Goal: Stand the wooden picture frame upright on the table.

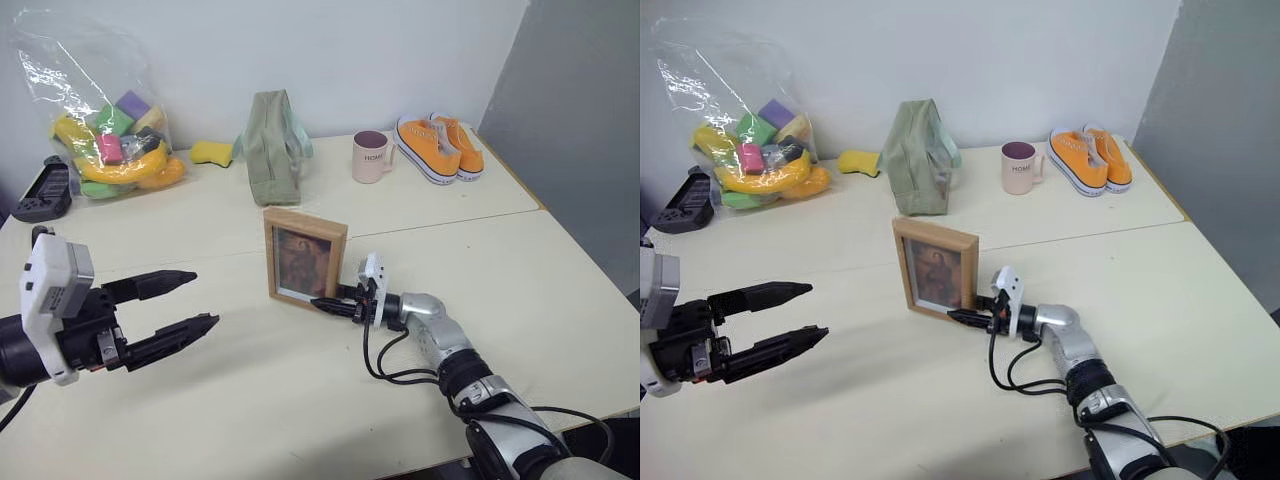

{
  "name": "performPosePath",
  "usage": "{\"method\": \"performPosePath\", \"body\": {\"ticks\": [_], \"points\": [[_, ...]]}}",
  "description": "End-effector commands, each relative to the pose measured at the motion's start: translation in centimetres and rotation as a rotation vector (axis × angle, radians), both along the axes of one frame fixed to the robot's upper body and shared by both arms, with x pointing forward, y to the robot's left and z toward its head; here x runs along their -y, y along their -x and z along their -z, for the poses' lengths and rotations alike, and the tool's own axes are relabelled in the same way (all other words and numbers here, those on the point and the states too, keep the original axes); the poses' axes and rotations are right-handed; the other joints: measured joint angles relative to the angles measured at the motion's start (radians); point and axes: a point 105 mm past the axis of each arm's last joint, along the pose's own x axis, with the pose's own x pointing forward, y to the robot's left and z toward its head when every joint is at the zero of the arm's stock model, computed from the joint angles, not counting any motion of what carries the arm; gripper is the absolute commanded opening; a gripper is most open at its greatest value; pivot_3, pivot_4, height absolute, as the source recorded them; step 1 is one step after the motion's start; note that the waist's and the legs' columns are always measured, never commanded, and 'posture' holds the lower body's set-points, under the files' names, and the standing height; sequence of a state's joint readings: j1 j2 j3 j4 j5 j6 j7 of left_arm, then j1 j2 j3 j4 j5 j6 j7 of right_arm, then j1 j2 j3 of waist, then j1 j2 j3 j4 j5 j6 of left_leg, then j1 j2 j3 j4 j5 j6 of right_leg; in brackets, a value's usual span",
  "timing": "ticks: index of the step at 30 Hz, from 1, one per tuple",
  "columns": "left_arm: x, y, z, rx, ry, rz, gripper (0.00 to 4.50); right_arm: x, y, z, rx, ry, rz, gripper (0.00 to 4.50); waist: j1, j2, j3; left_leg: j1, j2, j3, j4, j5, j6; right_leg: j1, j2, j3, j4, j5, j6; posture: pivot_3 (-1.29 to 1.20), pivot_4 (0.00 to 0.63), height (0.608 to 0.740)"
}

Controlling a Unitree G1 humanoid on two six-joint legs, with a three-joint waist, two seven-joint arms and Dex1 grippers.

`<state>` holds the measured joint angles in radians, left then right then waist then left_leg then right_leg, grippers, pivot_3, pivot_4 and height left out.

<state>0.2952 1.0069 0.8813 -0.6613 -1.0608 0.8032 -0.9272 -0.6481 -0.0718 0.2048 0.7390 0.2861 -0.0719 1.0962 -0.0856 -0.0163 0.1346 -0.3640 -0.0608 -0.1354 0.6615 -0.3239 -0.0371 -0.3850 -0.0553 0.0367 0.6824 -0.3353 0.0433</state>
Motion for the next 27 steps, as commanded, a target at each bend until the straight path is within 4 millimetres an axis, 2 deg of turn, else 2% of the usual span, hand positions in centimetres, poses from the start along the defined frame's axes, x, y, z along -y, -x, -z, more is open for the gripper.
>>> {"method": "performPosePath", "body": {"ticks": [1, 6, 11, 16, 22, 27], "points": [[0.3, 0.2, -0.2, 0.011, -0.012, 0.015, 3.87, 0.5, -0.7, -1.6, 0.027, -0.038, -0.033, 1.34, 0.000, 0.000, 0.000, 0.000, 0.000, 0.000, 0.000, 0.000, 0.000, 0.000, 0.000, 0.000, 0.000, 0.000, 0.000, 0.00, 0.150, 0.740], [0.2, 0.0, 0.0, 0.007, -0.009, 0.012, 3.87, 1.1, -1.3, -1.4, 0.005, -0.040, -0.012, 1.34, 0.000, 0.000, 0.000, 0.000, 0.000, 0.000, 0.000, 0.000, 0.000, 0.000, 0.000, 0.000, 0.000, 0.000, 0.000, 0.00, 0.150, 0.740], [0.3, -0.3, -0.3, 0.012, -0.002, 0.018, 3.87, 1.5, -1.1, -1.4, 0.001, -0.048, -0.032, 1.34, 0.001, 0.000, 0.000, 0.000, 0.000, 0.000, 0.000, 0.000, 0.000, 0.000, 0.000, 0.000, 0.000, 0.000, 0.000, 0.00, 0.150, 0.740], [0.2, -0.4, -0.3, 0.014, -0.002, 0.014, 3.87, 2.2, -2.2, -1.3, -0.111, -0.082, 0.027, 1.34, 0.000, 0.000, 0.000, 0.000, 0.000, 0.000, 0.000, 0.000, 0.000, 0.000, 0.000, 0.000, 0.000, 0.000, 0.000, 0.00, 0.150, 0.740], [0.3, -0.5, -0.5, 0.019, 0.002, 0.018, 3.87, 2.2, -1.4, -0.9, -0.111, -0.059, -0.019, 1.34, 0.001, 0.000, 0.000, 0.000, 0.000, 0.000, 0.000, 0.000, 0.000, 0.001, 0.000, 0.000, 0.000, 0.000, 0.000, 0.00, 0.150, 0.740], [0.3, -0.7, -0.7, 0.024, 0.009, 0.021, 3.87, 2.1, -1.6, -0.9, -0.122, -0.058, -0.009, 1.34, 0.001, 0.000, 0.000, 0.000, 0.000, 0.000, 0.000, 0.000, 0.000, 0.001, 0.000, 0.000, 0.000, 0.000, 0.000, 0.00, 0.150, 0.740]]}}
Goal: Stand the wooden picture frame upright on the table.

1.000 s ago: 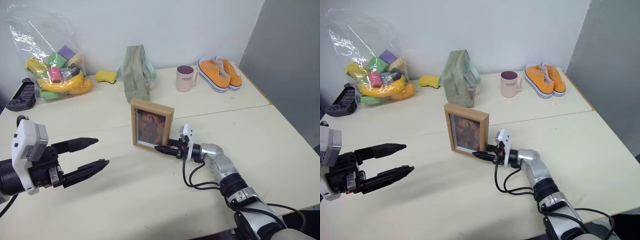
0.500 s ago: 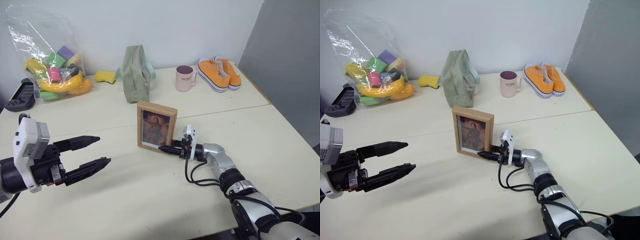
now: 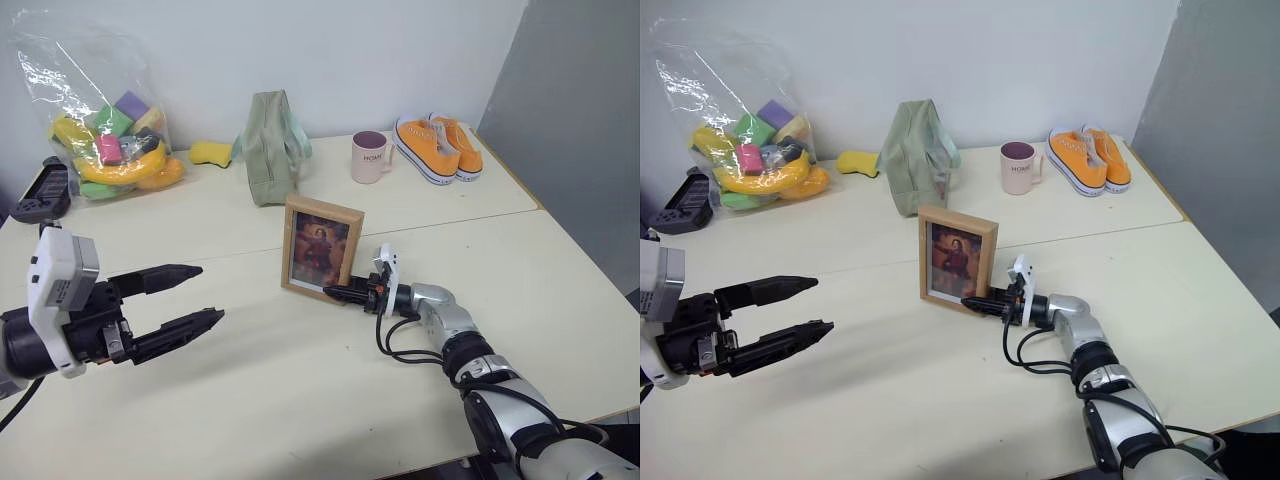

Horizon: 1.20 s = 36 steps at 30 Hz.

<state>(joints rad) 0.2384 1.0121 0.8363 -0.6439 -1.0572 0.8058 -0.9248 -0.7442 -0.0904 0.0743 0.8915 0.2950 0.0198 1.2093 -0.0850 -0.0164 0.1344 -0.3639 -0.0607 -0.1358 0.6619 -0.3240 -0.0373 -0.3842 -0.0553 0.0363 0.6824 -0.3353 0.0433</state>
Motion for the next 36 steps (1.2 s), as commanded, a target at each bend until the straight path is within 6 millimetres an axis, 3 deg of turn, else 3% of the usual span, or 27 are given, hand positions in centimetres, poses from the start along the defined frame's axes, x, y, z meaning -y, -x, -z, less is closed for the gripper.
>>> {"method": "performPosePath", "body": {"ticks": [1, 3, 5, 12, 22, 31, 34, 36], "points": [[0.0, -0.2, -0.5, 0.014, -0.002, 0.000, 3.87, -0.1, 0.1, -0.5, 0.000, -0.021, -0.014, 1.34, 0.000, 0.000, 0.000, 0.000, 0.000, 0.000, 0.000, 0.000, 0.000, 0.000, 0.000, 0.000, 0.000, 0.000, 0.000, 0.00, 0.150, 0.740], [0.0, -0.2, -0.5, 0.013, 0.000, 0.001, 3.87, -0.1, 0.3, -0.5, -0.015, -0.028, -0.025, 1.34, 0.000, 0.000, 0.000, 0.000, 0.000, 0.000, 0.000, 0.000, 0.000, 0.000, 0.000, 0.000, 0.000, 0.000, 0.000, 0.00, 0.150, 0.740], [-0.1, -0.2, -0.5, 0.013, 0.000, 0.001, 3.89, -0.1, 0.3, -0.6, -0.020, -0.036, -0.027, 1.98, 0.000, 0.000, 0.000, 0.000, 0.000, 0.000, 0.000, 0.000, 0.000, 0.000, 0.000, 0.000, 0.000, 0.000, 0.000, 0.00, 0.150, 0.740], [0.0, -0.3, -0.5, 0.015, 0.005, 0.006, 3.89, 0.0, 0.3, -0.5, -0.001, -0.015, -0.016, 3.53, 0.000, 0.000, 0.000, 0.000, 0.000, 0.000, 0.000, 0.000, 0.000, 0.000, 0.000, 0.000, 0.000, 0.000, 0.000, 0.00, 0.150, 0.740], [0.3, -0.4, -0.1, 0.002, 0.008, 0.014, 3.89, 0.9, 0.4, -0.6, 0.027, 0.005, -0.004, 3.53, 0.000, 0.000, 0.000, 0.000, 0.000, 0.000, 0.000, 0.000, 0.000, 0.000, 0.000, 0.000, 0.000, 0.000, 0.000, 0.00, 0.150, 0.740], [0.9, -0.2, 0.7, -0.073, 0.052, 0.032, 3.89, 4.9, 1.2, -1.7, 0.033, 0.011, 0.055, 3.53, 0.002, 0.000, 0.000, 0.000, 0.000, 0.000, 0.000, 0.000, 0.000, 0.000, 0.000, 0.000, 0.000, 0.000, 0.000, 0.00, 0.150, 0.740], [1.0, -0.2, 0.8, -0.084, 0.065, 0.039, 3.89, 7.2, 1.8, -3.1, 0.033, -0.016, 0.121, 3.53, 0.004, 0.001, 0.000, 0.000, 0.000, 0.000, 0.000, 0.000, 0.000, 0.000, 0.000, 0.001, 0.000, 0.000, 0.000, 0.00, 0.150, 0.740], [1.1, -0.3, 0.9, -0.106, 0.081, 0.047, 3.89, 7.6, 2.2, -3.6, 0.029, -0.024, 0.137, 3.53, 0.007, 0.001, 0.000, 0.000, 0.000, 0.000, 0.000, 0.000, 0.000, 0.000, 0.000, 0.001, 0.000, 0.000, 0.000, 0.00, 0.150, 0.740]]}}
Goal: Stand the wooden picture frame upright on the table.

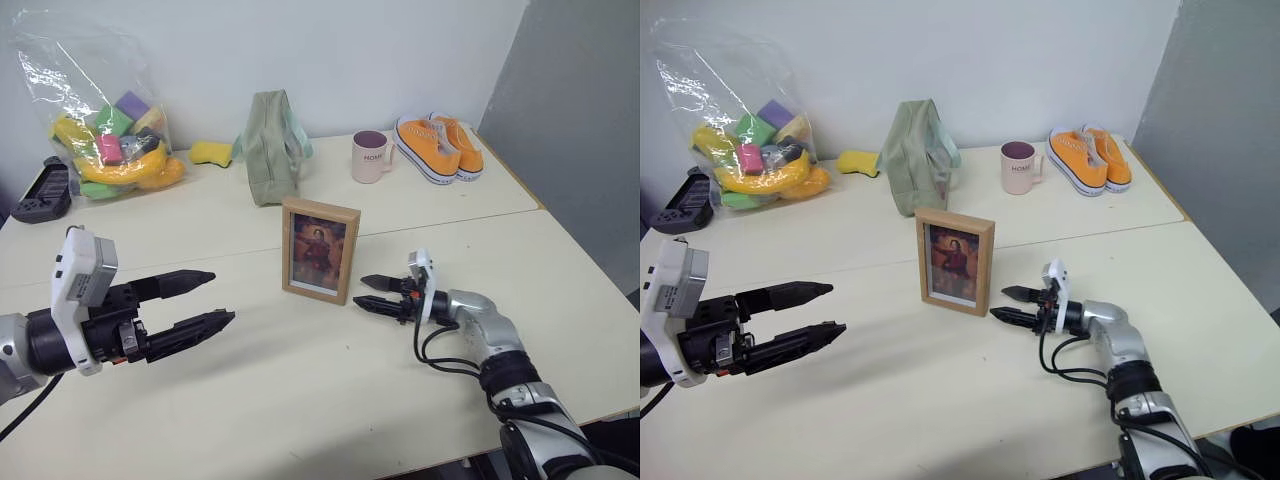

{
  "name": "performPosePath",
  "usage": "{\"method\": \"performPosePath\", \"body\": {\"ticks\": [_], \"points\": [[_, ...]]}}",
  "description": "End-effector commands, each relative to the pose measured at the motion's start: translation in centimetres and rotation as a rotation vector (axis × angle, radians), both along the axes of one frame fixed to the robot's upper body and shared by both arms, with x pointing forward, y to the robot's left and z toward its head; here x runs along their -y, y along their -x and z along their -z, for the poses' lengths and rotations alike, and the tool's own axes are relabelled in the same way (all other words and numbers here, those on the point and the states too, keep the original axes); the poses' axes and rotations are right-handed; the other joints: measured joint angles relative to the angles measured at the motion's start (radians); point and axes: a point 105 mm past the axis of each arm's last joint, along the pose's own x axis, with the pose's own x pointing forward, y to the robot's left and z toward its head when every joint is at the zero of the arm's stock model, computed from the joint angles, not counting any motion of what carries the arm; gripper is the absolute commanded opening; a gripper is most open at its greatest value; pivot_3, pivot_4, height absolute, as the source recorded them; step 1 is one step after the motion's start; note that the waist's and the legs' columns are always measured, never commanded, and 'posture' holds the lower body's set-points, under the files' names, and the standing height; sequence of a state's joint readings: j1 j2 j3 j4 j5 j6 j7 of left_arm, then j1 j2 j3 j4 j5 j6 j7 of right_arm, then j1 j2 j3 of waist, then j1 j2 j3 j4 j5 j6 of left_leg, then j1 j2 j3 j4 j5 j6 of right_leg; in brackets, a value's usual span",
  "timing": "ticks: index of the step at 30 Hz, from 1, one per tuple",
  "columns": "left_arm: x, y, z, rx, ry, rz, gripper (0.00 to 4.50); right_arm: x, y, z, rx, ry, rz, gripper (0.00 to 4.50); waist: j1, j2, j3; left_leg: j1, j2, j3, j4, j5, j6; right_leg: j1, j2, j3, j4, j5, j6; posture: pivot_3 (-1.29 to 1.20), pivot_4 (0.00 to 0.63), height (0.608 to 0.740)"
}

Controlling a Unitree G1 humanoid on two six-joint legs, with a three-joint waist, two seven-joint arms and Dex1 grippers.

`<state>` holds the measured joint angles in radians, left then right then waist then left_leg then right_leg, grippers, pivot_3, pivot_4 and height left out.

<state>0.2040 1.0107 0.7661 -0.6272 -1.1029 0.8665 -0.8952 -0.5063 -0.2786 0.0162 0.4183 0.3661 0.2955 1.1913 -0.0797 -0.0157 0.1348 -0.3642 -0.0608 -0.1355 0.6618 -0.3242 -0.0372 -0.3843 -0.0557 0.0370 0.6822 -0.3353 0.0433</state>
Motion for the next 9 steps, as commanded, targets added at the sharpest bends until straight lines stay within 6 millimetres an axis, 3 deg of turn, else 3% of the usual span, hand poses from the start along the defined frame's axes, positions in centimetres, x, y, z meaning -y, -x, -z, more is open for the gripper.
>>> {"method": "performPosePath", "body": {"ticks": [1, 9], "points": [[0.54, -0.02, -0.28, -0.024, 0.045, 0.027, 3.89, 1.13, 0.62, -2.62, 0.043, -0.052, 0.037, 3.53, 0.002, 0.000, 0.000, 0.000, 0.000, 0.000, 0.000, 0.000, 0.000, 0.000, 0.000, 0.000, 0.000, 0.000, 0.000, 0.00, 0.150, 0.740], [0.72, -0.87, -0.73, -0.015, 0.058, 0.025, 3.89, 1.21, 0.66, -3.01, 0.023, -0.065, 0.072, 3.53, -0.001, 0.000, 0.000, 0.000, 0.000, 0.000, 0.000, 0.000, 0.000, 0.000, 0.000, 0.000, 0.000, 0.000, 0.000, 0.00, 0.150, 0.740]]}}
